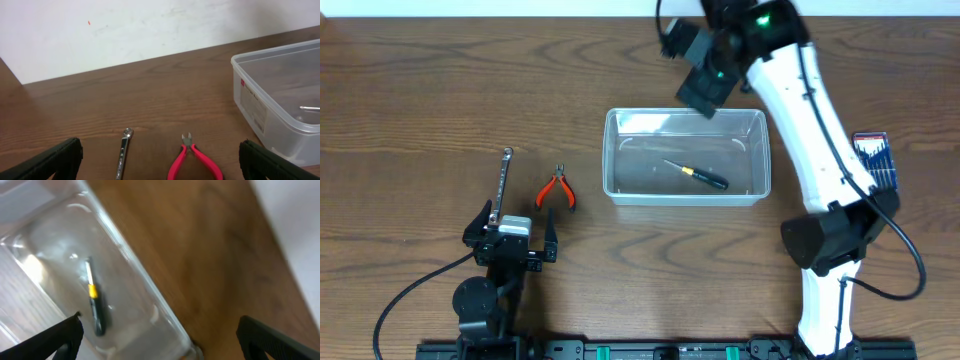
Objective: Pack container
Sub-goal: 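Raise the right gripper and move it toward the screwdriver set box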
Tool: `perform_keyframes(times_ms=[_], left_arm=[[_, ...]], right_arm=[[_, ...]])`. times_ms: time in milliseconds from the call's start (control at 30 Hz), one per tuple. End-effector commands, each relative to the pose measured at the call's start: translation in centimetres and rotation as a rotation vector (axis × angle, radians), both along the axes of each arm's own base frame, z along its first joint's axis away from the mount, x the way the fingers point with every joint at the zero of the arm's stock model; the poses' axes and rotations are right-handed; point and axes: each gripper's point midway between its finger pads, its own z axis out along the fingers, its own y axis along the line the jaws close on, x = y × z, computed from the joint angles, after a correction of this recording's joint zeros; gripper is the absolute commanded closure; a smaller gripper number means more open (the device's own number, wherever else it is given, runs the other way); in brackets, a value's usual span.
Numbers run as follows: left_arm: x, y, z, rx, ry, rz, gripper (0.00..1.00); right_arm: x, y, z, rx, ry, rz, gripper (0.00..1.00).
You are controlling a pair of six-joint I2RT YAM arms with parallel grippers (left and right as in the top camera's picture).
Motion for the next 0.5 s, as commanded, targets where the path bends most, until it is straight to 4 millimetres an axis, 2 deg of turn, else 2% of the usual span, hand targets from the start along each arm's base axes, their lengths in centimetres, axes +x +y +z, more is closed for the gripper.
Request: perform_keyframes(times_ms=[0, 100, 233, 300, 467], left_arm=[[0.0, 0.2, -1.5, 0.008, 0.03, 0.008, 0.02], [0.0, 0.2, -1.5, 0.008, 0.03, 0.008, 0.02], [0.0, 0.2, -1.5, 0.008, 0.03, 0.008, 0.02], [0.0, 0.2, -1.5, 0.008, 0.03, 0.008, 0.02], [0.0, 0.2, -1.5, 0.008, 0.03, 0.008, 0.02]], right_arm=[[0.6, -4.2, 4.5, -0.011, -0.108, -0.15, 0.01], [0.2, -8.0, 6.9, -0.005, -0.143, -0.254, 0.01], [-0.3, -14.8, 8.8, 0.023, -0.169, -0.48, 0.01], [-0.6, -18.2, 9.1, 0.051, -0.169, -0.606, 0.01], [-2.3, -23.3, 8.0, 0.1, -0.085, -0.734, 0.01]])
